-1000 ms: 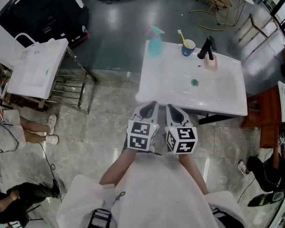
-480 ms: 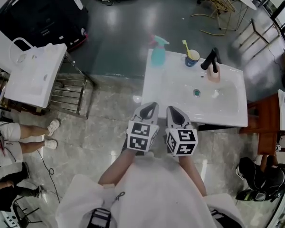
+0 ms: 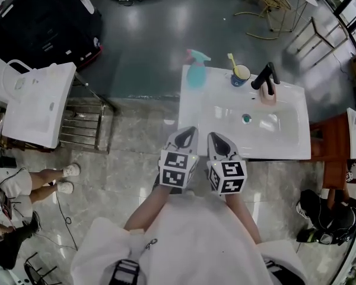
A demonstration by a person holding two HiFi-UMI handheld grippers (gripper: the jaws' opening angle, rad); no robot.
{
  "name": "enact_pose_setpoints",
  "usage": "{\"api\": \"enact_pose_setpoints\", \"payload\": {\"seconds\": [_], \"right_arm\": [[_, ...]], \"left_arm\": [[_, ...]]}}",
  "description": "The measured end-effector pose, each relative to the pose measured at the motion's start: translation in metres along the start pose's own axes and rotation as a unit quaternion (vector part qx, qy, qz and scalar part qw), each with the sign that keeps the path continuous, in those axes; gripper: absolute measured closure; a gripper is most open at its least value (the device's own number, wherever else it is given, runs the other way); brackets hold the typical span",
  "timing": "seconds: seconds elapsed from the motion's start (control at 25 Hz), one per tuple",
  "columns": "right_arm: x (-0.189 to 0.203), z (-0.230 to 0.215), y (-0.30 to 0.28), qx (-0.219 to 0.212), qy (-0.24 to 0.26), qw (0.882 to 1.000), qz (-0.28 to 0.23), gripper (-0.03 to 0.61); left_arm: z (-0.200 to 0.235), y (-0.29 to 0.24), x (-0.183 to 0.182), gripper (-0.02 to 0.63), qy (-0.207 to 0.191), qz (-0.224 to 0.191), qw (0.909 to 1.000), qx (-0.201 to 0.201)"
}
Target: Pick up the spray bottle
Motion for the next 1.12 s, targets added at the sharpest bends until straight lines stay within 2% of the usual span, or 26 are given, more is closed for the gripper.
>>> {"api": "enact_pose_setpoints", "payload": {"seconds": [0.56, 0.88, 1.12], "right_arm": [[-0.025, 0.008, -0.053, 0.017, -0.006, 1.000, -0.005, 0.550], [-0.038, 0.011, -0.087, 0.035, -0.014, 0.999, 0.011, 0.549], [-0.047, 0.013, -0.107, 0.056, -0.017, 0.998, -0.003, 0.549]], "left_arm": [[0.055, -0.031, -0.017, 0.586, 0.004, -0.002, 0.9998, 0.018], [0.083, -0.048, -0.031, 0.586, -0.008, -0.005, 0.9993, 0.035], [0.102, -0.061, -0.037, 0.586, -0.016, -0.001, 0.9988, 0.047]]}}
Point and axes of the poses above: the fingertips, and each gripper's own axes: y backward along the fingers, z to its left, x out of its underside, the point moved 8 cm from there along y, backward along the fingers, and after that the axes turned 8 degrees about -y, right-handed, at the moved point
